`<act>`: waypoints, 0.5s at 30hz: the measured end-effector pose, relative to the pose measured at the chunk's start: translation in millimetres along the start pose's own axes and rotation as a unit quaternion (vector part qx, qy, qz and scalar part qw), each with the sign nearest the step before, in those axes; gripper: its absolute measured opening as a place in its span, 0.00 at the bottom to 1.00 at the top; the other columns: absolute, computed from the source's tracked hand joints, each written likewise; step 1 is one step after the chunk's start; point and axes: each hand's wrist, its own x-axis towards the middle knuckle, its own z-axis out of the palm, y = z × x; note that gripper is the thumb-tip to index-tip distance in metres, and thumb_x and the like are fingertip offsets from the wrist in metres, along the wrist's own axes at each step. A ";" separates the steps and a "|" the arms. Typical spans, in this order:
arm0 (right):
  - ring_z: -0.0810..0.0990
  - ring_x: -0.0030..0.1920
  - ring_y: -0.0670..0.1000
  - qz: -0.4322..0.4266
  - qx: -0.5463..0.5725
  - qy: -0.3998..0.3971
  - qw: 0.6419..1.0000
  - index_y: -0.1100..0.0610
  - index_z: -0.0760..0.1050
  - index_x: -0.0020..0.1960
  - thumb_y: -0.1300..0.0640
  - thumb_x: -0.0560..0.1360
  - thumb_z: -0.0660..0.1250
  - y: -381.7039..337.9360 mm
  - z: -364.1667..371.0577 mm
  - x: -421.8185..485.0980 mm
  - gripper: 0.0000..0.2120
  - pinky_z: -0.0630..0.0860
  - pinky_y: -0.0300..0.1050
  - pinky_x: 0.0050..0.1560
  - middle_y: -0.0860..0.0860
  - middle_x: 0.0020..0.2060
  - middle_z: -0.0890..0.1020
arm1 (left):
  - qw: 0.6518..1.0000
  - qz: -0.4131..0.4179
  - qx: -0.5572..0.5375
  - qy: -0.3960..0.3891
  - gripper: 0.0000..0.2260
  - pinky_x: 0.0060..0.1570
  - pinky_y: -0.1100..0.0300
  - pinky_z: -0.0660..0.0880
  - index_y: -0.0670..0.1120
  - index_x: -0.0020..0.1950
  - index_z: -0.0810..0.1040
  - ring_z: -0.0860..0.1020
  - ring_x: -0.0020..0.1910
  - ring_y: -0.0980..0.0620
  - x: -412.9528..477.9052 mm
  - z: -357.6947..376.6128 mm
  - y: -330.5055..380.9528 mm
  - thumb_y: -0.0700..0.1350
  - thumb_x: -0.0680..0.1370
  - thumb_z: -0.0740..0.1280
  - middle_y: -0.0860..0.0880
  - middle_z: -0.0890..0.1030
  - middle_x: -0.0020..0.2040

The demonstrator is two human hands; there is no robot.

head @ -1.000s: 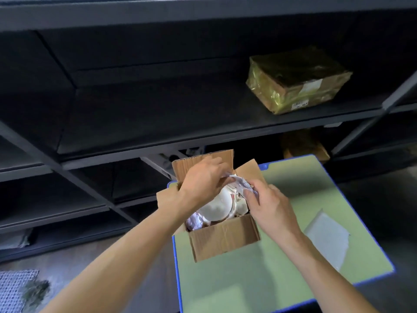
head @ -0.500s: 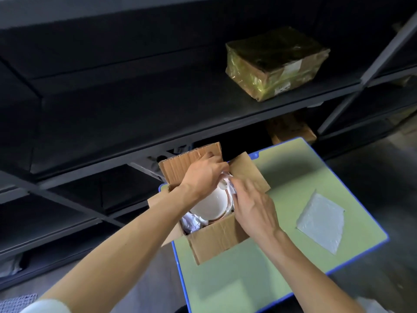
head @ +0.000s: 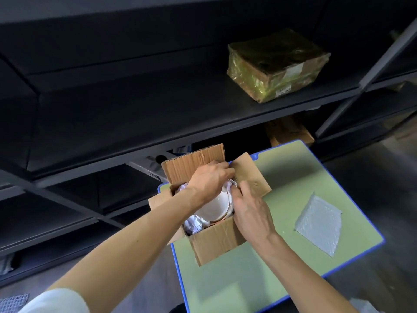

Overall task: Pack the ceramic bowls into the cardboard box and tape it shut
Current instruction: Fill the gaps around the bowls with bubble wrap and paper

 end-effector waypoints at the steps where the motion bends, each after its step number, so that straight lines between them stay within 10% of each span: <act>1: 0.67 0.28 0.55 -0.005 0.006 0.000 1.000 0.58 0.79 0.59 0.68 0.67 0.73 0.5 -0.4 -4.0 0.21 0.60 0.43 0.25 0.52 0.41 0.71 | 1.000 0.002 -0.004 -0.005 0.08 0.30 0.56 0.71 0.47 0.39 0.74 0.76 0.39 0.46 0.6 -1.7 0.6 0.38 0.72 0.71 0.50 0.74 0.37; 15: 0.74 0.33 0.55 -0.064 -0.028 0.027 0.997 0.56 0.76 0.38 0.68 0.61 0.74 -1.1 -9.2 -23.3 0.12 0.69 0.46 0.35 0.51 0.30 0.76 | 0.989 -0.008 0.010 -0.146 0.17 0.52 0.54 0.75 0.52 0.62 0.76 0.75 0.57 0.48 -1.8 -17.4 3.6 0.59 0.78 0.66 0.50 0.77 0.57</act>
